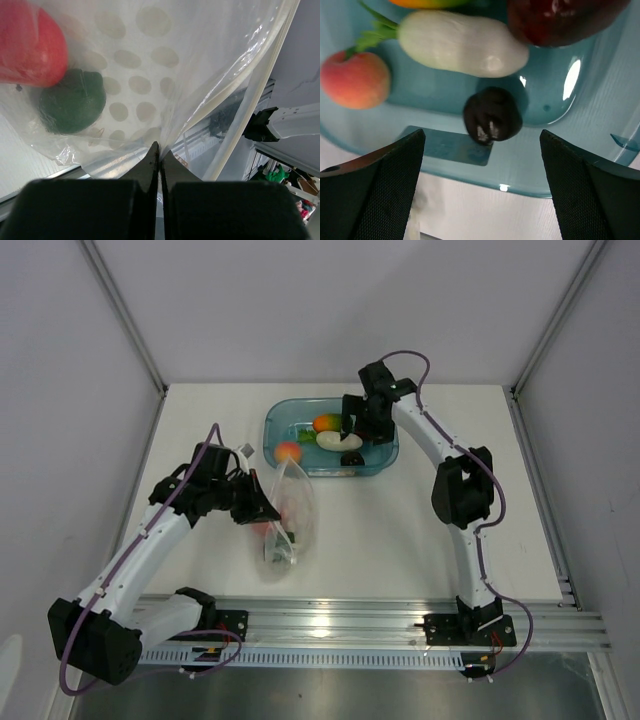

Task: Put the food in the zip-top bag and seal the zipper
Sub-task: Pick up the fake fruit from the bin.

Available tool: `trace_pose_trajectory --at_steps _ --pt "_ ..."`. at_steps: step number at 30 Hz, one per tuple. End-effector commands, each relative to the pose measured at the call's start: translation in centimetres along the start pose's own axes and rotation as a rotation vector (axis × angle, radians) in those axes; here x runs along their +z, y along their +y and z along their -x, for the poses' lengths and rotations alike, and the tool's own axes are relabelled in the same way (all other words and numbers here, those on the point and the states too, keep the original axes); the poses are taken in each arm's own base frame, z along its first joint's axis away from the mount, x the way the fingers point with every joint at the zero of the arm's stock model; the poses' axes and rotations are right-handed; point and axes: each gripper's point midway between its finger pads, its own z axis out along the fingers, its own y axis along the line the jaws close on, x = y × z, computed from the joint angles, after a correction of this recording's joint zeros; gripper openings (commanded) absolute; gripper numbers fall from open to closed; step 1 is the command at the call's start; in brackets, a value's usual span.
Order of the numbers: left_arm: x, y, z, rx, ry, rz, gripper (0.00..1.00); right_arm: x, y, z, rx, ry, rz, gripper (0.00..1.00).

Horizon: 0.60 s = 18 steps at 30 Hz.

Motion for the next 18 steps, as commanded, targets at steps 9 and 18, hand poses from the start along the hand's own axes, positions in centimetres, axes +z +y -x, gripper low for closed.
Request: trace_pose_trajectory --at_steps 9,18 --pt "-0.6 0.3 0.3 0.023 -0.028 0.005 0.01 3.6 -2.2 -4.0 0.021 0.163 -0.073 0.97" --pt "-0.3 0.5 0.3 0.018 -0.022 0.004 0.01 5.1 -2.0 -5.6 -0.008 0.191 -0.05 0.94"
